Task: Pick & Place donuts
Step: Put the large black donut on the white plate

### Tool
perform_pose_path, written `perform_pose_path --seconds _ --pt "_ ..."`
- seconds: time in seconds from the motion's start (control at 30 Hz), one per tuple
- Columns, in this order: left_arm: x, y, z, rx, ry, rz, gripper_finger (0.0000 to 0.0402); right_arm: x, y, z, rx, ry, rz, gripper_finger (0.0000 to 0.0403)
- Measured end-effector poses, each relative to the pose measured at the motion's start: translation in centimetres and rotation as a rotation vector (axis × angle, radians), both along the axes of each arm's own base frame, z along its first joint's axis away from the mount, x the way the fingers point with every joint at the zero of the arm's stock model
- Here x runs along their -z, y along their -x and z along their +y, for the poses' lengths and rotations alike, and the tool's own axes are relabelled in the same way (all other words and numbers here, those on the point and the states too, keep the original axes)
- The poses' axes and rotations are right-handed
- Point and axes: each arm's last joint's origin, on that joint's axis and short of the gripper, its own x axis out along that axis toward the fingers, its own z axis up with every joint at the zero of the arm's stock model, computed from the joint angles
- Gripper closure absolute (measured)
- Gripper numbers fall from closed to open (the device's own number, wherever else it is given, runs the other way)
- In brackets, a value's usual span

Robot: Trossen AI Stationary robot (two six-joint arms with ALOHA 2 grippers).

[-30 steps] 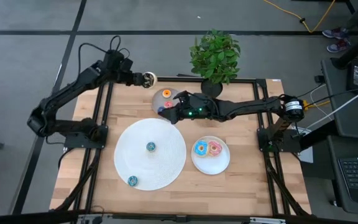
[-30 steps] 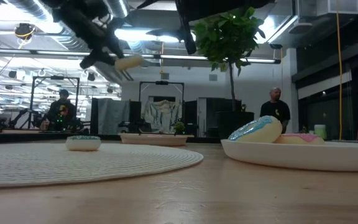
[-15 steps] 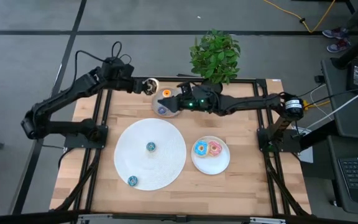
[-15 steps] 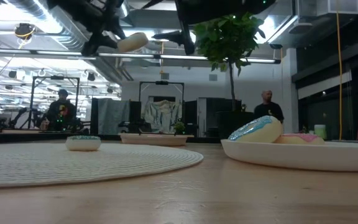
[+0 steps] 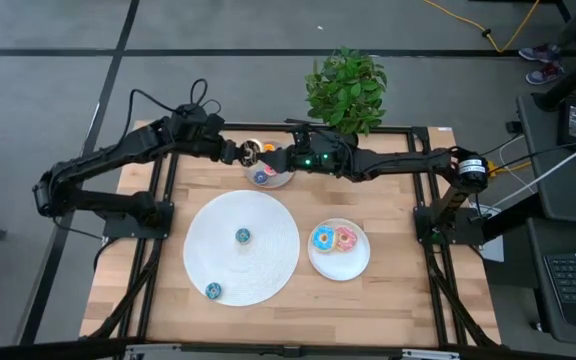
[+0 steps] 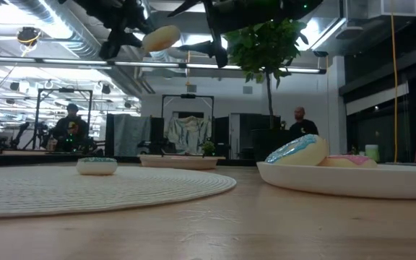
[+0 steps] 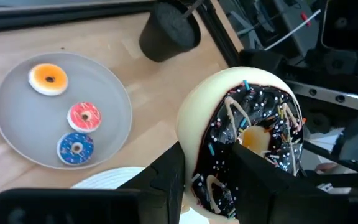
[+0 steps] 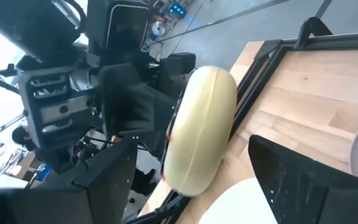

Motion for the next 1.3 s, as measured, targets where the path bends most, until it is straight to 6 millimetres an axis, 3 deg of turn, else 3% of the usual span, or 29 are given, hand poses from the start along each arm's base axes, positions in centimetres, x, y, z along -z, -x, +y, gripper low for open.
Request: perform_pose_path --seconds 0.43,0.87,1.3 --pt "-0.38 -0.89 -1.11 0.02 -0.007 -0.043 0.0297 0.0 -0.01 0.07 -0.018 -0.006 -0.001 0.0143" --pt "-0.39 -0.9 -1.12 0.037 -0.026 -0.04 0.0295 -0.24 -0.05 0.12 -0.032 -0.021 -0.029 0.0231" --pt "-0.64 -1.02 -1.06 0.065 -0.092 -0.055 0.0226 -0.29 -0.06 0.25 -0.046 -0.023 -0.032 0.0263"
